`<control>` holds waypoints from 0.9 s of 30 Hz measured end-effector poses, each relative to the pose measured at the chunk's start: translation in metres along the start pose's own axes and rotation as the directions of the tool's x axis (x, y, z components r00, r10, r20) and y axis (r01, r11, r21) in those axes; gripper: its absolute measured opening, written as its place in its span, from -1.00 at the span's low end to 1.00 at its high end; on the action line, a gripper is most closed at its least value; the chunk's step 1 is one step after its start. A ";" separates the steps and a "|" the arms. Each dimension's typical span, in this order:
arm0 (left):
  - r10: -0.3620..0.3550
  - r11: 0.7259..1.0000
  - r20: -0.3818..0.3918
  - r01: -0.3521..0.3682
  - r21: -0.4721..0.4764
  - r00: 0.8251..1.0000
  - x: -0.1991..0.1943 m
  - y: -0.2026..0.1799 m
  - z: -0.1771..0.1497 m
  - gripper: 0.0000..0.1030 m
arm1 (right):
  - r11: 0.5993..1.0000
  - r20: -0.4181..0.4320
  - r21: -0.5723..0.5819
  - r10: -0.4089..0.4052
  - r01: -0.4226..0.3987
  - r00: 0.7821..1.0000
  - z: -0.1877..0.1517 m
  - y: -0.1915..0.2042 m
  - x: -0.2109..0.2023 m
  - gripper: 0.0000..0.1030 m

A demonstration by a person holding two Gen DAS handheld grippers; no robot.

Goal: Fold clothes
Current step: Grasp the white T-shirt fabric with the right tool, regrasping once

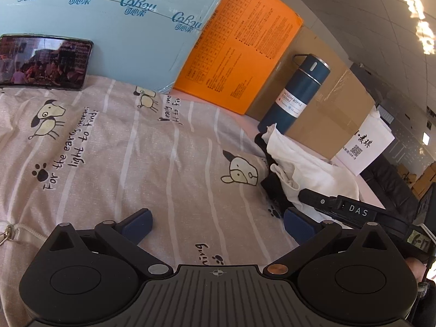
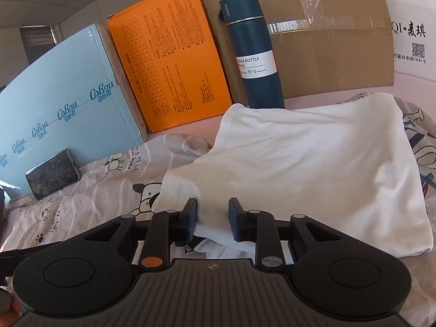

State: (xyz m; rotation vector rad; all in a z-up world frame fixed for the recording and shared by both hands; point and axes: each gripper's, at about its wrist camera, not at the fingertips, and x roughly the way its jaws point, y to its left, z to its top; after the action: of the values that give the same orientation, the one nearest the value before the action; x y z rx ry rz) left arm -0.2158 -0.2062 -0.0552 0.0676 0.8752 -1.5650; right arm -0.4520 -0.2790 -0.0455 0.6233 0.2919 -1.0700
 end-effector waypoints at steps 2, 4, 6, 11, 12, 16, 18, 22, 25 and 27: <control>-0.014 1.000 0.001 0.014 0.002 1.000 0.006 -0.005 0.002 1.00 | 0.997 0.004 0.066 0.040 -0.040 0.999 0.004 -0.011 -0.005 -0.86; -0.025 1.000 0.001 0.025 -0.002 1.000 0.015 -0.010 0.004 1.00 | 0.996 0.039 0.084 0.006 -0.010 0.999 0.006 -0.015 -0.010 -0.91; -0.041 0.999 -0.010 0.041 -0.011 0.999 0.026 -0.015 0.006 1.00 | 0.993 0.079 0.117 -0.016 0.006 0.997 0.008 -0.021 -0.017 -0.95; -0.069 0.997 -0.010 0.068 -0.033 0.998 0.053 -0.024 0.010 1.00 | 0.986 0.201 0.168 -0.029 -0.005 0.979 0.015 -0.037 -0.042 -0.93; -0.070 0.996 -0.001 0.070 -0.049 0.998 0.055 -0.023 0.012 1.00 | 0.990 0.187 0.142 -0.018 -0.009 0.982 0.015 -0.037 -0.041 -0.86; -0.062 0.992 0.036 0.065 -0.104 0.997 0.054 -0.010 0.017 1.00 | 0.998 0.104 0.038 0.042 -0.046 0.994 0.009 -0.024 -0.032 0.01; -0.061 0.991 0.045 0.066 -0.118 0.997 0.053 -0.006 0.018 1.00 | 0.996 0.074 -0.054 0.071 -0.067 0.995 0.002 -0.008 -0.029 0.11; -0.070 0.990 0.050 0.076 -0.119 0.996 0.053 -0.005 0.018 1.00 | 0.972 0.003 -0.218 0.097 -0.094 0.995 -0.010 0.018 -0.016 0.40; -0.075 0.990 0.052 0.081 -0.113 0.996 0.053 -0.005 0.017 1.00 | 0.942 0.002 -0.330 0.059 -0.056 0.998 -0.018 0.036 -0.006 0.56; -0.078 0.990 0.054 0.084 -0.110 0.995 0.053 -0.006 0.016 1.00 | 0.946 0.004 -0.323 0.041 -0.037 0.999 -0.018 0.036 -0.001 0.47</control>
State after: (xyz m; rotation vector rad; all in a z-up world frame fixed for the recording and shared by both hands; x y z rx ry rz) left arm -0.2251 -0.2592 -0.0680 -0.0878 0.9351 -1.5830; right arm -0.4194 -0.2555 -0.0470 0.3273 0.4339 -0.9605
